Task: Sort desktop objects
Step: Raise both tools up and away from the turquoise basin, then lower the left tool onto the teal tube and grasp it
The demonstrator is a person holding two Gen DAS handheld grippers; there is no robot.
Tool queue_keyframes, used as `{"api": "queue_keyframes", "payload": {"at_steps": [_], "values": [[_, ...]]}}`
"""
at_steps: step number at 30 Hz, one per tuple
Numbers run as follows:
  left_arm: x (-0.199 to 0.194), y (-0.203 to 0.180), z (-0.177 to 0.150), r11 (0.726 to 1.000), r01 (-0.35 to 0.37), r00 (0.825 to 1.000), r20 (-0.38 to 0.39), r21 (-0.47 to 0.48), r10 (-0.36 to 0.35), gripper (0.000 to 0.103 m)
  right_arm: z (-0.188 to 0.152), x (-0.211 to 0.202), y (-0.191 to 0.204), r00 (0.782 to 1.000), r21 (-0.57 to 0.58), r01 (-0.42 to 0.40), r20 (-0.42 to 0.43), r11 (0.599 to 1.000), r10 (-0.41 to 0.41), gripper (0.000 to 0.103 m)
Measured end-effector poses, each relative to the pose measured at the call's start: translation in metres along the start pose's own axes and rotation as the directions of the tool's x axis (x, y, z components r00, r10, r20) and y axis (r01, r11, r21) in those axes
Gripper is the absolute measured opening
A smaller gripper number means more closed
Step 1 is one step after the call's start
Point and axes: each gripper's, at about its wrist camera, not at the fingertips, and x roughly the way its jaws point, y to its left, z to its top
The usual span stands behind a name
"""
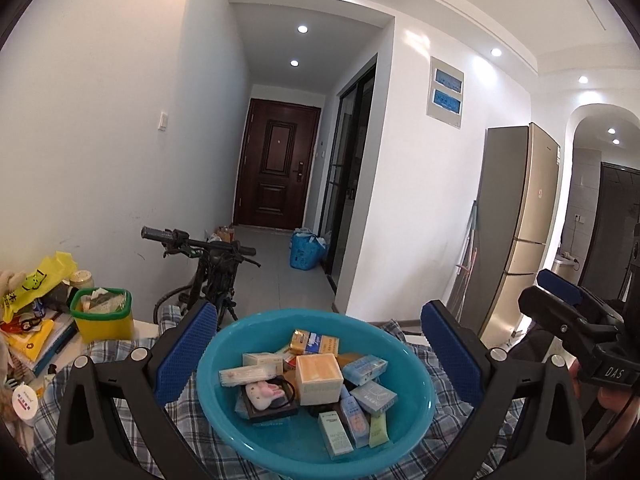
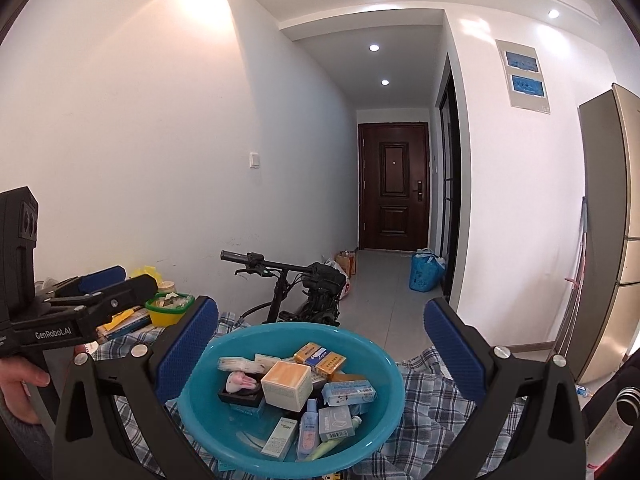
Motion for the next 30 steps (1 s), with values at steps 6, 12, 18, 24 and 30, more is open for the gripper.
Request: {"api": "queue_keyframes", "payload": {"at_steps": [6,12,18,24,30], "values": [[-0.009,-0.009,-0.018,0.999,-0.012,0.999,-0.033,0.051,0.014,0.103,-0.015,-0.006,0.004,0.999,-0.021,-0.013,-0.051,1.000,0.012,0.103],[-0.018,-0.001,-0.046,0.999,-0.036,0.999,-0.039,0.009,0.036,0.103,-0.032,-0.015,0.005,0.997,-0.003,-0.042,-0.072,0.999,0.041,0.103],[-0.017,0.001,-0.068,0.996,-0.066,0.994,-0.081,0.055,0.070,0.103,-0.059,-0.014,0.005,0.990,-0.021,-0.026,-0.139,0.999,0.023,0.103],[-0.005,-0.001,-0.101,0.994,-0.060,0.980,-0.186,0.090,0.076,0.103,-0.092,-0.008,0.008,0.972,-0.040,-0.041,-0.232,0.998,0.031,0.102],[0.015,0.004,-0.152,0.994,-0.046,0.933,-0.353,0.094,0.077,0.103,-0.124,0.000,0.006,0.946,-0.028,-0.051,-0.321,0.998,0.040,0.102]]}}
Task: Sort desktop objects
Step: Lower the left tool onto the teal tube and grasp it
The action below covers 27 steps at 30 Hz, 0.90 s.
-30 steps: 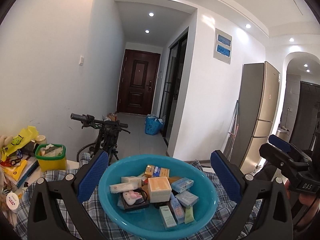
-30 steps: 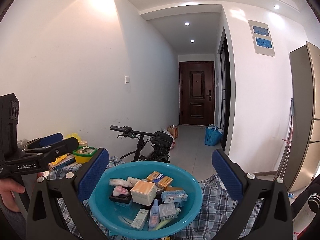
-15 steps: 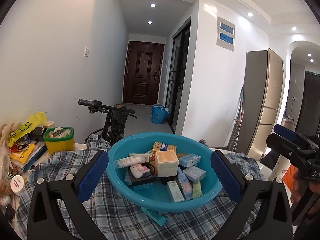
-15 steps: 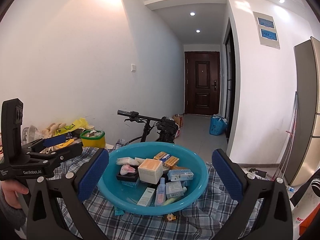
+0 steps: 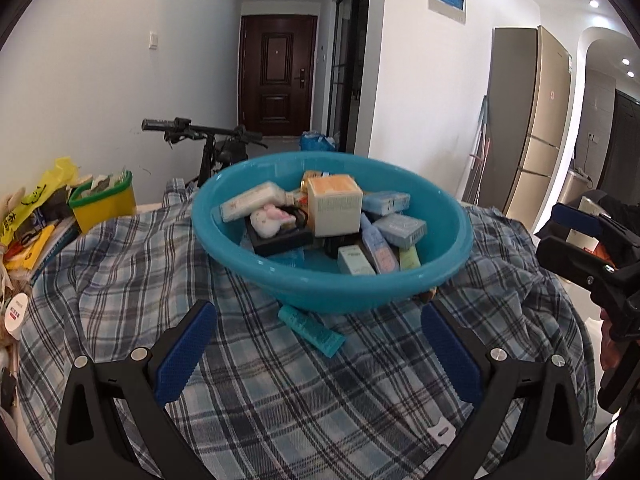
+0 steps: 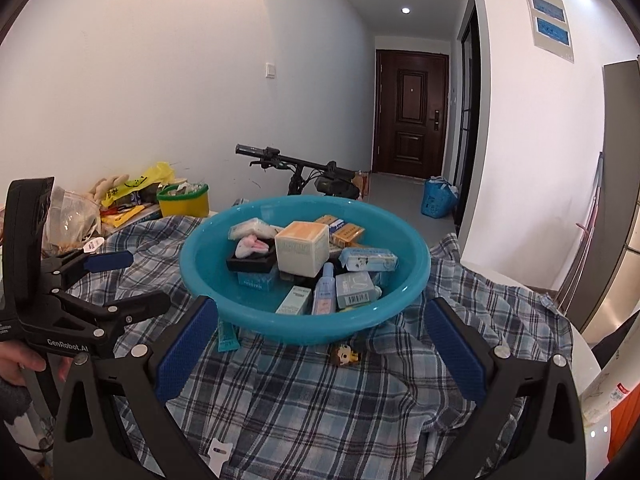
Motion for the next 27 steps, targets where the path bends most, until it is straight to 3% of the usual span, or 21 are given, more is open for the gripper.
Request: {"api": "queue_keyframes", "payload": {"at_steps": [9,12,21,27], "values": [[0.026,0.001,-0.035,0.999,0.008,0.986,-0.170,0.038,-0.001,0.103,-0.038,0.024,0.004,0.990,-0.046,0.007,-0.143,0.999,-0.014,0.103],[0.028,0.000,-0.043,0.998,-0.006,0.982,-0.190,0.067,0.018,0.103,-0.044,0.029,0.001,0.984,-0.038,0.008,-0.176,0.999,-0.014,0.103],[0.046,0.006,-0.033,0.998,0.032,0.971,-0.237,0.055,-0.018,0.103,-0.048,0.041,-0.002,0.976,-0.056,0.017,-0.218,0.998,-0.028,0.102],[0.076,0.014,-0.024,0.999,0.046,0.954,-0.296,0.017,-0.039,0.103,-0.046,0.049,-0.006,0.974,-0.052,0.022,-0.226,0.998,-0.033,0.103]]}}
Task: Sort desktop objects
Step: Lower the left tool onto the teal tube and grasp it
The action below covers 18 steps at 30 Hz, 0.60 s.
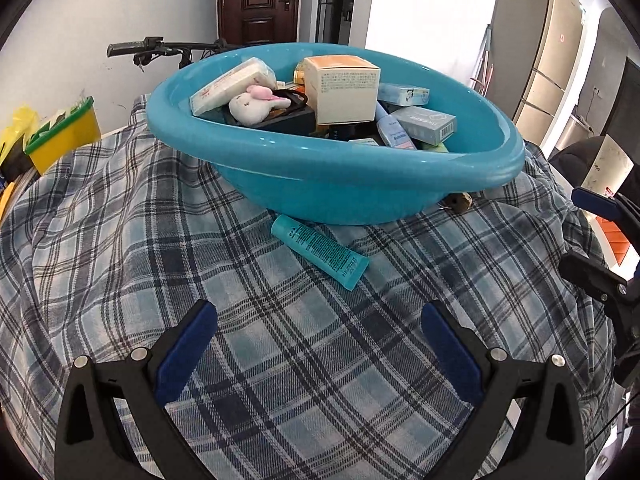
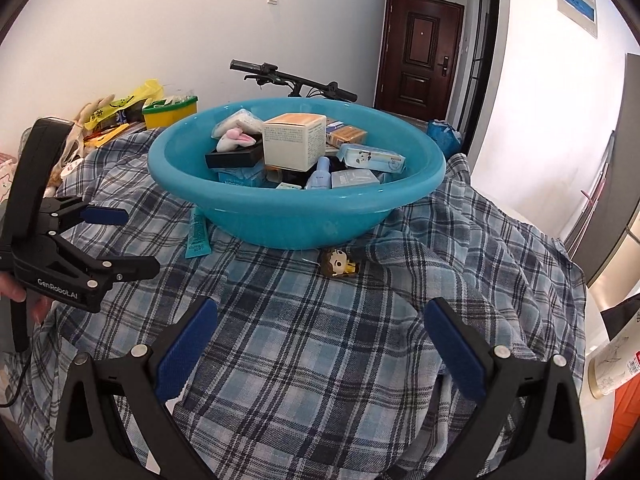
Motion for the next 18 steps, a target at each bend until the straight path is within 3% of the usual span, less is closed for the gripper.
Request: {"api": "queue_keyframes", "payload": {"at_steps": [9,12,17,18], "values": [[0.027,0.002,0.024,1.000,0.024,1.000,-0.010,-0.003,-0.024,0.103,0.004,0.015,-0.002,1.000,-0.013,0.001,-0.027,1.000,-0.002,0.102],[0.036,-0.001,0.030,1.000,0.004,0.999,-0.036,0.031,-0.003,0.091,0.009,0.021,-0.006,0.998,0.001,-0.036,-0.055,0.999,0.036,0.102],[0.047,0.002,0.036,0.999,-0.017,0.999,-0.044,0.050,0.020,0.086,0.018,0.026,-0.019,0.997,0.065,-0.049,-0.051,0.997,0.053,0.102],[0.049,0.003,0.037,0.999,-0.013,0.999,-0.051,0.048,0.015,0.080,0.019,0.027,-0.020,0.997,0.068,-0.050,-0.053,0.996,0.054,0.102]]}}
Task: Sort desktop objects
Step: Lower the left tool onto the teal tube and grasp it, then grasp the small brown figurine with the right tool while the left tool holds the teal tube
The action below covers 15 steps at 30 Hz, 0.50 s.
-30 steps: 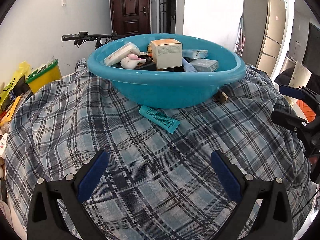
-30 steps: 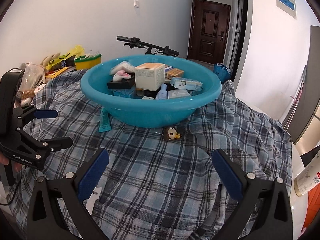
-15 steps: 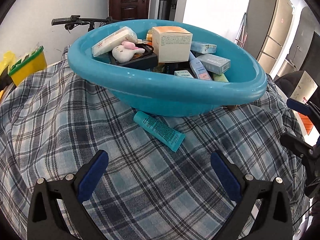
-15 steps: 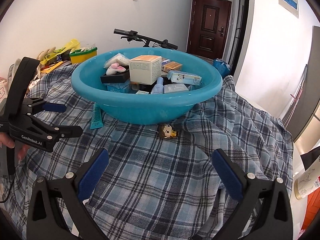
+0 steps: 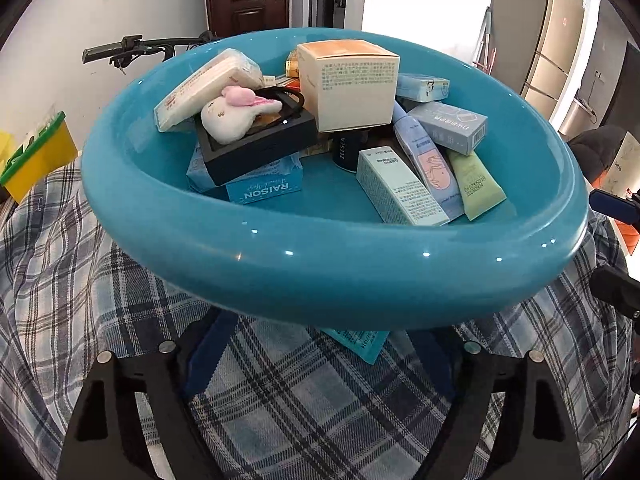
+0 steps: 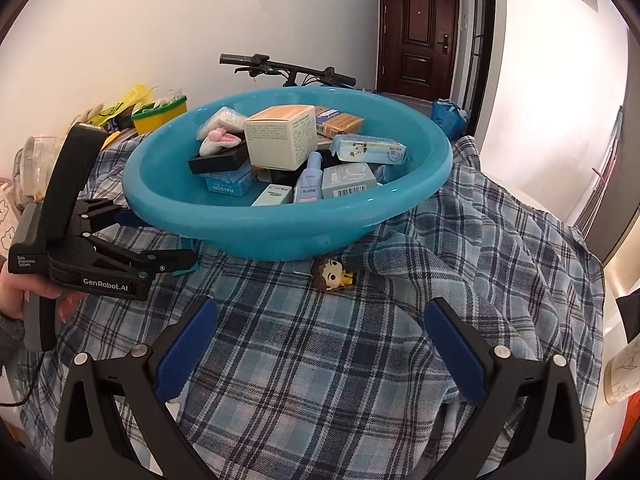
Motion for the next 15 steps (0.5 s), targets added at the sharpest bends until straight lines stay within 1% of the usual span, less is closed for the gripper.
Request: {"api": "queue_keyframes", "payload": {"at_steps": [1,3,5,7,8,9,10,11,15], "values": [[0.002,0.001,0.001,1.000,0.010,1.000,-0.005,0.002,-0.010,0.074,0.001,0.000,0.000,1.000,0.001,-0.001,0.000,1.000,0.001,0.102],[0.005,0.000,0.002,0.999,0.033,0.999,-0.005,0.023,-0.032,0.065,0.001,0.001,0.000,1.000,0.000,0.000,0.000,1.000,0.000,0.102],[0.008,-0.003,0.001,0.999,0.012,1.000,-0.002,0.051,-0.012,0.065,0.001,0.001,0.000,1.000,-0.002,-0.003,-0.003,1.000,0.003,0.102],[0.014,-0.003,-0.001,0.998,-0.001,1.000,-0.009,0.060,0.002,0.060,0.000,0.001,0.000,1.000,-0.002,-0.004,-0.002,1.000,0.004,0.102],[0.016,-0.003,-0.003,0.998,-0.004,1.000,-0.011,0.060,0.005,0.055,-0.001,0.001,0.000,1.000,-0.002,-0.003,-0.001,1.000,0.003,0.102],[0.016,-0.002,-0.004,0.998,-0.007,1.000,-0.002,0.060,0.007,0.043,-0.001,0.001,0.000,1.000,-0.002,-0.003,-0.001,1.000,0.003,0.102],[0.017,-0.002,-0.004,0.998,-0.012,1.000,-0.001,0.063,0.013,0.029,-0.001,0.001,0.000,1.000,-0.003,-0.004,-0.002,1.000,0.004,0.102],[0.017,-0.002,-0.005,0.998,-0.012,1.000,-0.008,0.067,0.013,0.021,-0.002,0.001,0.000,1.000,-0.003,-0.003,-0.002,1.000,0.003,0.102],[0.014,-0.007,-0.015,0.995,-0.008,1.000,-0.021,0.098,0.010,0.021,-0.003,0.001,0.000,1.000,-0.009,0.002,-0.003,1.000,-0.002,0.102]]}}
